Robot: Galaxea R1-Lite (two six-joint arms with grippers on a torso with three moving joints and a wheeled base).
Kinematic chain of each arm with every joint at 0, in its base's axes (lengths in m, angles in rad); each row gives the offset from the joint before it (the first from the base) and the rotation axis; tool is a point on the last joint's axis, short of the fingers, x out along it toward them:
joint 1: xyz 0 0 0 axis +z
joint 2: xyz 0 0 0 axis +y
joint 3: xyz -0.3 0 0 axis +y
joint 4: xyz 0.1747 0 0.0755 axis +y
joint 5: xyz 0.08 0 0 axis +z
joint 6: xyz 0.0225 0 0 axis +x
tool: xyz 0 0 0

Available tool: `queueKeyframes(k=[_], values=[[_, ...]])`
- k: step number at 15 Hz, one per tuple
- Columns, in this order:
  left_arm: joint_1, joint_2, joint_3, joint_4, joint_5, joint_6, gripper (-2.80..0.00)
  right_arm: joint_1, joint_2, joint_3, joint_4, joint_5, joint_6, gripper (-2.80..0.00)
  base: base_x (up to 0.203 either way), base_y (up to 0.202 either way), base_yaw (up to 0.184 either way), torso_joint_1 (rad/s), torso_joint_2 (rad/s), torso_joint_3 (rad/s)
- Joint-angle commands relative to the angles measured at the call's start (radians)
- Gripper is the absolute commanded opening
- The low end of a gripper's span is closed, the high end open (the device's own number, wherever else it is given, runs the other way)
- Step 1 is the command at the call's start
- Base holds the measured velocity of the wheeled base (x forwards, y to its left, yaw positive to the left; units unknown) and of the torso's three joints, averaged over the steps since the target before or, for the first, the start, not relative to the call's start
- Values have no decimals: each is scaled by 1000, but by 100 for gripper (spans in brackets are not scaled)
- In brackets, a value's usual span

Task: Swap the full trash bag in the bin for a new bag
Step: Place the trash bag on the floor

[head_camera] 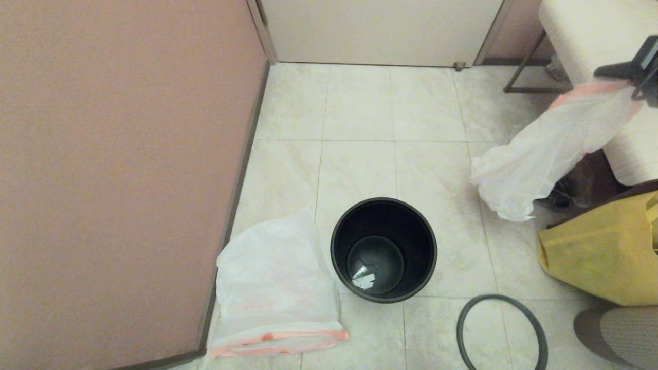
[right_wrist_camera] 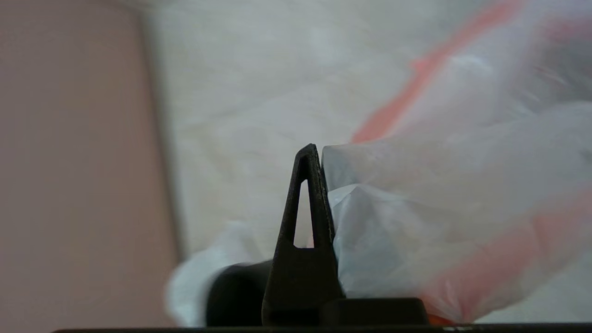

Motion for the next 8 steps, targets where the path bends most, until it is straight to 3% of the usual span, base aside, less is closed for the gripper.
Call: queueKeyframes(k=[1,2,3,4,6,8], values=[[0,1,0,1,1,0,-280,-10,210,0,-19,-34,-21,-280,0,0,0,0,0,0],[0,1,0,1,1,0,-280,-12,272,1,-21,-77,-58,-280,0,0,0,0,0,0],[0,1,0,-1,1,0,-280,-11,330,1,-12,-154,-102,0,0,0,0,0,0,0],[0,1,0,1,1,0,-280,-7,363,2,11,-238,-131,0,0,0,0,0,0,0],[0,1,0,1,1,0,-280,7,338,3,93,-298,-147,0,0,0,0,0,0,0],[0,1,0,1,1,0,-280,51,260,9,308,-551,-188,0,0,0,0,0,0,0]])
